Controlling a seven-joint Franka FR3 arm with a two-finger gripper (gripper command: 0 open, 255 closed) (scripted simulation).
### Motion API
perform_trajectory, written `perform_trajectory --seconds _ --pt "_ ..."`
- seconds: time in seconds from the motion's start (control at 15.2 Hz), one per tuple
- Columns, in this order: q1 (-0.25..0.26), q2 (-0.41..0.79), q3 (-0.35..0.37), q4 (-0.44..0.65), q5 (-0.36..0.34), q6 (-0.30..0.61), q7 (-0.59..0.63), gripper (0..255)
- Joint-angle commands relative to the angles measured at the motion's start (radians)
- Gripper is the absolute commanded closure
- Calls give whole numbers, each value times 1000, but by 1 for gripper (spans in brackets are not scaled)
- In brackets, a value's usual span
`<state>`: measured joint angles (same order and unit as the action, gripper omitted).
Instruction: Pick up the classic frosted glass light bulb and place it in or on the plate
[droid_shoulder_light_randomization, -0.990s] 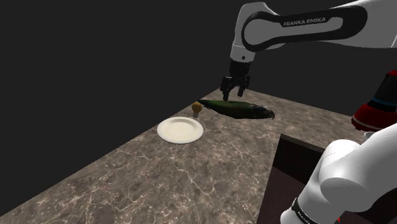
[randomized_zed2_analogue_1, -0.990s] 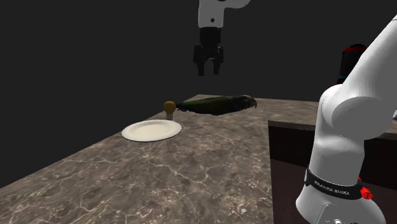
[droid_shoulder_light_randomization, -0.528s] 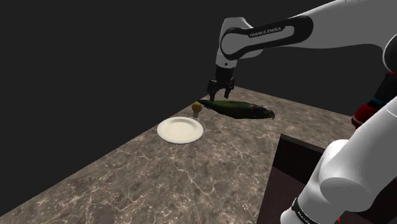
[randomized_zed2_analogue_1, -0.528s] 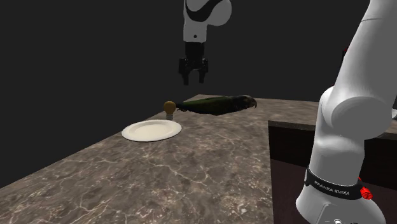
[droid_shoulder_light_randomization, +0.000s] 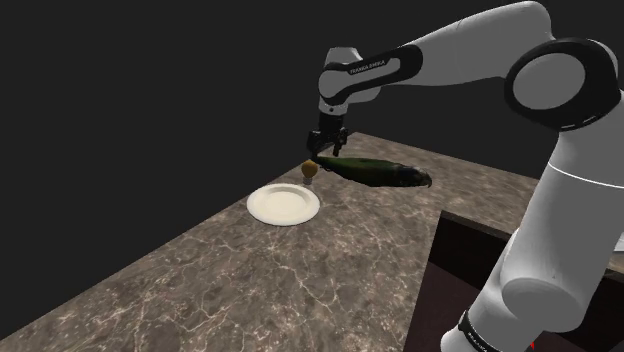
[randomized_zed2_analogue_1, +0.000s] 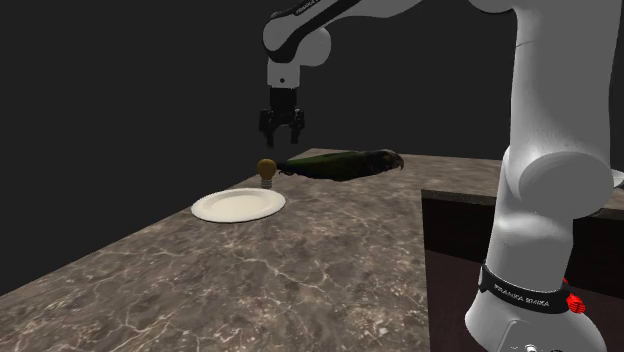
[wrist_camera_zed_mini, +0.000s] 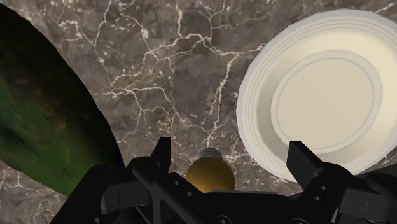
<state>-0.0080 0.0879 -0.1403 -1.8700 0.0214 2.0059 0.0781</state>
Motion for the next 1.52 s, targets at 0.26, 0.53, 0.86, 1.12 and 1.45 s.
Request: perform_trajectory --seconds 0.26,0.53,0.86,1.12,1.45 --pt "-27 237 -6 227 50 14 -27 0" --pt "-38 313 -4 287 64 31 -32 0" --pt "-38 339 -1 257 69 86 -35 0" --pt "-38 342 -1 254 69 92 -36 0" --pt "-38 342 -1 254 69 92 -36 255"
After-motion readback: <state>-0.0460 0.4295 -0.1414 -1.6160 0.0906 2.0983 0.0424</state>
